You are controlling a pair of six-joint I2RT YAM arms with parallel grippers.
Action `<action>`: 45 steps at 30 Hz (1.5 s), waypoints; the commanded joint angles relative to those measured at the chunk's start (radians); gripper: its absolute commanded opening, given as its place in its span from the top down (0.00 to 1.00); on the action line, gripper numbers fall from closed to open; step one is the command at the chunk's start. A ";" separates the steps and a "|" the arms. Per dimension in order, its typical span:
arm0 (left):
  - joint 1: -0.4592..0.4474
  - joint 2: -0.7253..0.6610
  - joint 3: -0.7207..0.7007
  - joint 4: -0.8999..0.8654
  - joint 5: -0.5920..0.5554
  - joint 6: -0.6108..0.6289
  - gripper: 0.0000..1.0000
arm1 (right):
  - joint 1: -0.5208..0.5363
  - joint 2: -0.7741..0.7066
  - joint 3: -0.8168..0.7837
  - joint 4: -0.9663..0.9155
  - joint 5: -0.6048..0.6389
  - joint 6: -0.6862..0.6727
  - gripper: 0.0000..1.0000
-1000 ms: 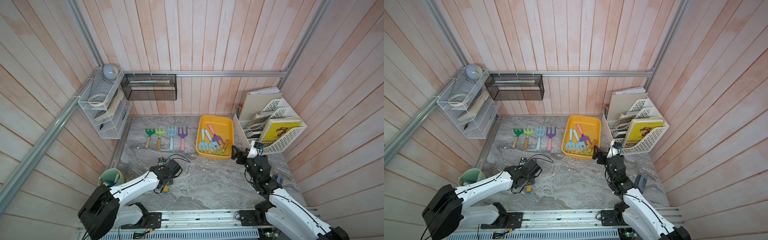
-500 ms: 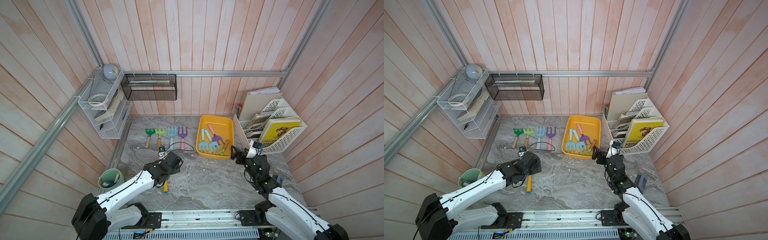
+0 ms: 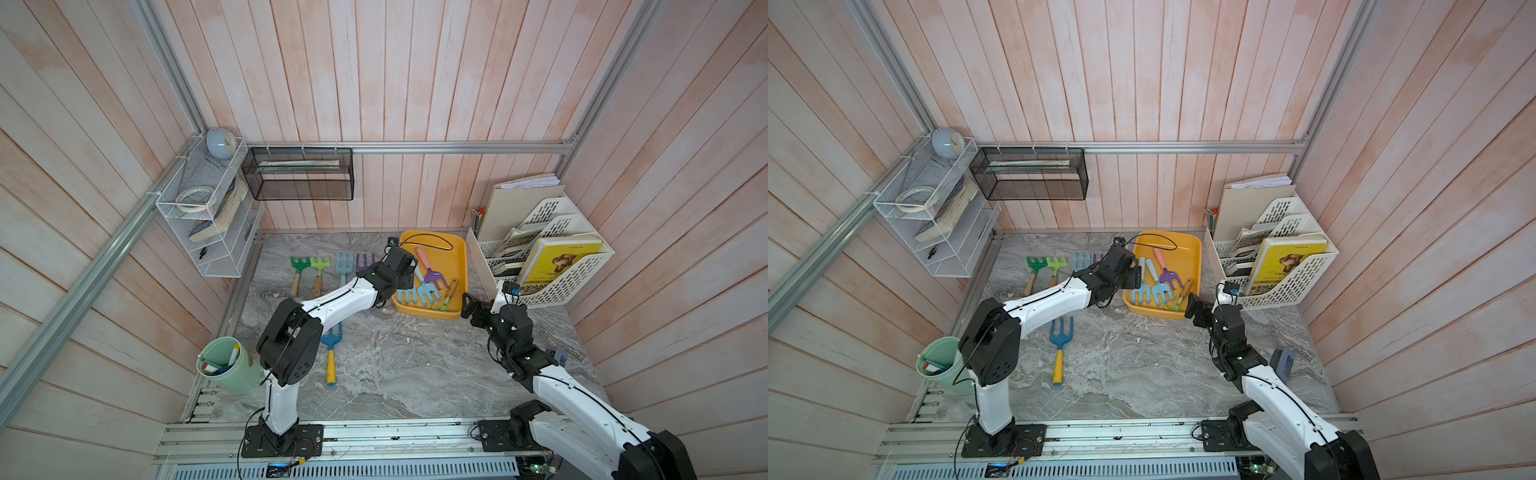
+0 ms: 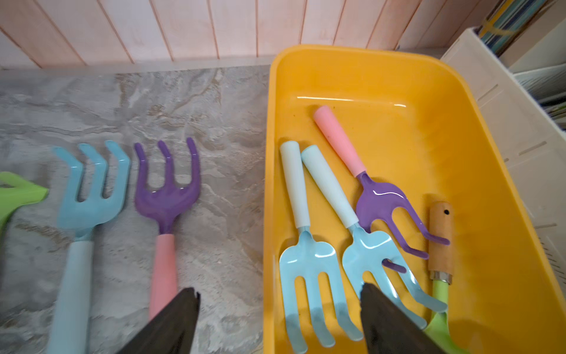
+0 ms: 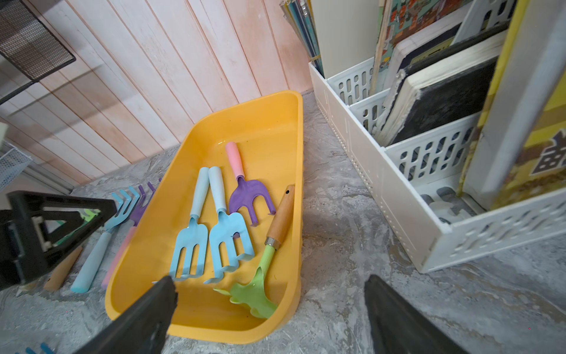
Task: Take the hand rake out of the storage box
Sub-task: Pick up the rake from the storage box.
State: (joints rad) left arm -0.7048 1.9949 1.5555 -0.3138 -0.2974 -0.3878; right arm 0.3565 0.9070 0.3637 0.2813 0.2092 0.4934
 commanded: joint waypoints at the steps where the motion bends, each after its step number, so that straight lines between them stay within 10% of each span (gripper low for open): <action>1: 0.026 0.081 0.115 -0.012 0.111 0.078 0.30 | -0.022 0.000 0.013 -0.016 0.028 -0.003 0.02; 7: 0.039 0.271 0.363 -0.135 0.142 0.073 0.56 | -0.048 0.001 -0.002 0.005 0.001 -0.002 0.02; 45: 0.018 0.626 0.692 -0.270 -0.055 -0.011 0.66 | -0.111 0.014 -0.025 0.040 -0.101 0.020 0.02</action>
State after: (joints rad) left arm -0.6647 2.5633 2.2265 -0.5175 -0.3244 -0.4175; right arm 0.2516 0.9192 0.3523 0.2993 0.1246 0.5030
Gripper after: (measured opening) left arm 0.337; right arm 0.981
